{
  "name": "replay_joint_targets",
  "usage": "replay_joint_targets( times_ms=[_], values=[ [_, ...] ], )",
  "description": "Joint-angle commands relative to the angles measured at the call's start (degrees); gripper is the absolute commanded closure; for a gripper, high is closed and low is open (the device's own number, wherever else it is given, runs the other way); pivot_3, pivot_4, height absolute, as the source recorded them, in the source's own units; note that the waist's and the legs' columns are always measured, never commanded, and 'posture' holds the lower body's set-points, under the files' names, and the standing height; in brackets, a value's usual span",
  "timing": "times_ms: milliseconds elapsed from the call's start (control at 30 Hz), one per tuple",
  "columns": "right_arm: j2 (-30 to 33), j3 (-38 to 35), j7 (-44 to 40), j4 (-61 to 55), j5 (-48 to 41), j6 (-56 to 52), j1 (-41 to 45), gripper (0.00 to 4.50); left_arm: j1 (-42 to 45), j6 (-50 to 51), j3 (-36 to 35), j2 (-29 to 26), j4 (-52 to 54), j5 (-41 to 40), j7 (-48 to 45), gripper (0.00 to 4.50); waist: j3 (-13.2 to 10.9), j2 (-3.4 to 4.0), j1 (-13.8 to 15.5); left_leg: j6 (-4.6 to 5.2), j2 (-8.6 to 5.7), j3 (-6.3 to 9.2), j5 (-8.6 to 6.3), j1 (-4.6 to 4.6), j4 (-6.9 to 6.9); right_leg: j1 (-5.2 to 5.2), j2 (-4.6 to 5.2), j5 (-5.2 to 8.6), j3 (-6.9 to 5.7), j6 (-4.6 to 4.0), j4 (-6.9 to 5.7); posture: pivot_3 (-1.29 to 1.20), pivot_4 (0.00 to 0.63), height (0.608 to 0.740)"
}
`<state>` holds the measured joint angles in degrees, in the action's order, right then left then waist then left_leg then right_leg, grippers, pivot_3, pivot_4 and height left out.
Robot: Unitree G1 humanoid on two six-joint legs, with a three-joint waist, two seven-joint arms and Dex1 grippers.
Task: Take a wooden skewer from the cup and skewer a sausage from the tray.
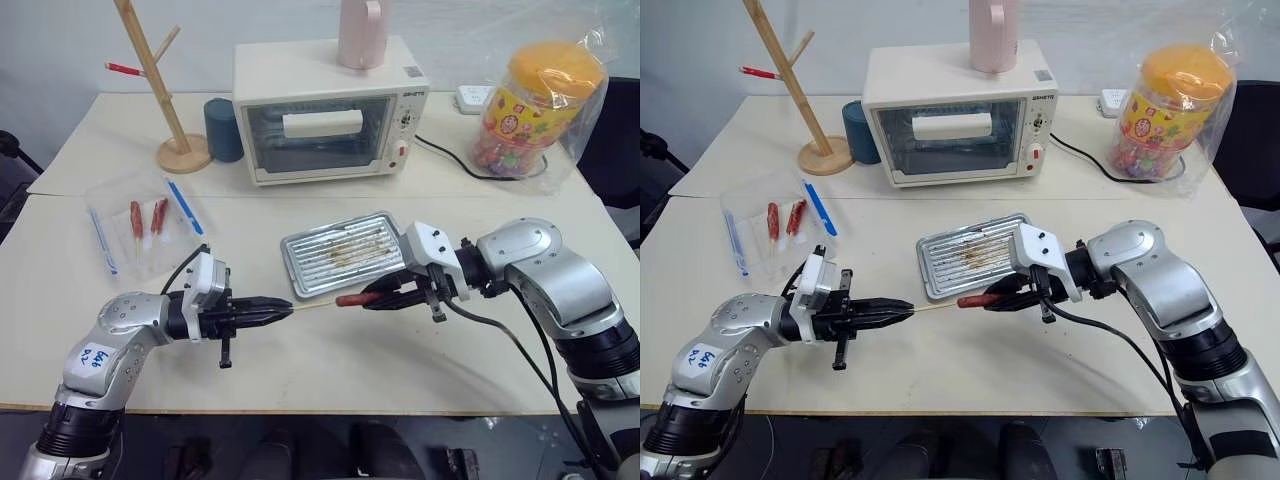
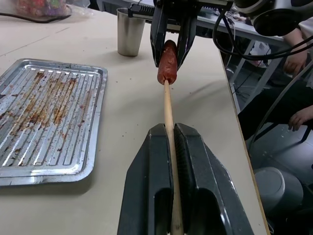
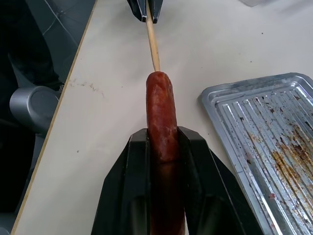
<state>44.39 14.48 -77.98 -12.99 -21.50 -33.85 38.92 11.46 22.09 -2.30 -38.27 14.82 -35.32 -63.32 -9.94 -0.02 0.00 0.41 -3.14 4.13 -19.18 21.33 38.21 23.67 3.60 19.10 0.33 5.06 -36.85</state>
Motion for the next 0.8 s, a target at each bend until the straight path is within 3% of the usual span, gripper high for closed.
replay_joint_targets(
  times_ms=[33, 800],
  values=[
    [-0.4, -0.3, 0.0, -0.8, -0.7, 0.2, 1.0, 3.72, 0.6, -0.2, -0.6, 0.8, 1.3, -0.8, 0.4, 4.50, 0.0, 0.00, 0.0, 0.00, 0.00, 0.00, 0.00, 0.00, 0.00, 0.00, 0.00, 0.00, 0.00, 0.00, 0.00, 0.00, 0.150, 0.740],
    [-7.8, 4.3, 2.2, -1.5, -0.1, -1.2, 4.8, 3.72, 3.6, -1.5, 2.1, 5.4, -2.4, 1.2, -0.2, 4.50, 0.0, 0.00, 0.0, 0.00, 0.00, 0.00, 0.00, 0.00, 0.05, 0.00, -0.01, 0.00, -0.01, 0.00, -0.04, 0.00, 0.150, 0.740]
  ],
)
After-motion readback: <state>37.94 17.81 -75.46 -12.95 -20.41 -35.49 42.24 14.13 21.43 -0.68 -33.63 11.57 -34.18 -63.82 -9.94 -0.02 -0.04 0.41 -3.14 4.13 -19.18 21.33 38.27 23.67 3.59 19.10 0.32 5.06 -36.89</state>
